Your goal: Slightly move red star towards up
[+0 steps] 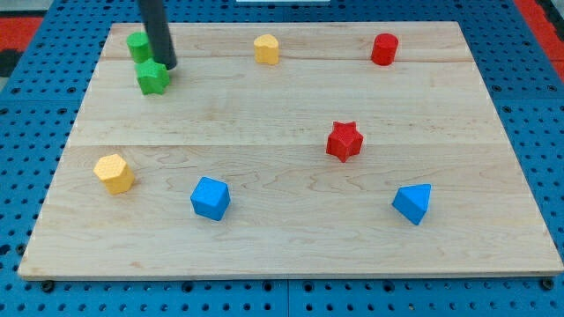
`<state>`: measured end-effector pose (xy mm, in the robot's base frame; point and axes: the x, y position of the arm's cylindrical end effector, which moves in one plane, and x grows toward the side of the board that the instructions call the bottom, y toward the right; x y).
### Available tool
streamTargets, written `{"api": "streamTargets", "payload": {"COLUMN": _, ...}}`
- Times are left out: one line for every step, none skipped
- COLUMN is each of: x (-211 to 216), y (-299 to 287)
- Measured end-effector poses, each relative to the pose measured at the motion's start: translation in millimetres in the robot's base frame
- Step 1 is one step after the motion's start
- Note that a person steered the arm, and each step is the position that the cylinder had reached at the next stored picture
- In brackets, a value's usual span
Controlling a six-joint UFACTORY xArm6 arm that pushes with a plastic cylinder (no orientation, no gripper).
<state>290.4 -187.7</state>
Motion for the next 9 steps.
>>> {"api": "streamTargets", "payload": {"x": 35, "y": -2}}
{"api": "streamTargets", "payload": {"x": 56, "y": -20}}
{"api": "streamTargets", "payload": {"x": 44, "y": 11}}
{"api": "streamTargets", "payload": {"x": 88, "y": 71}}
{"api": "streamTargets", "payload": {"x": 120, "y": 78}}
{"api": "streamTargets", "payload": {"x": 157, "y": 118}}
{"api": "streamTargets", "payload": {"x": 163, "y": 187}}
{"api": "streamTargets", "payload": {"x": 186, "y": 235}}
{"api": "streamTargets", "payload": {"x": 157, "y": 279}}
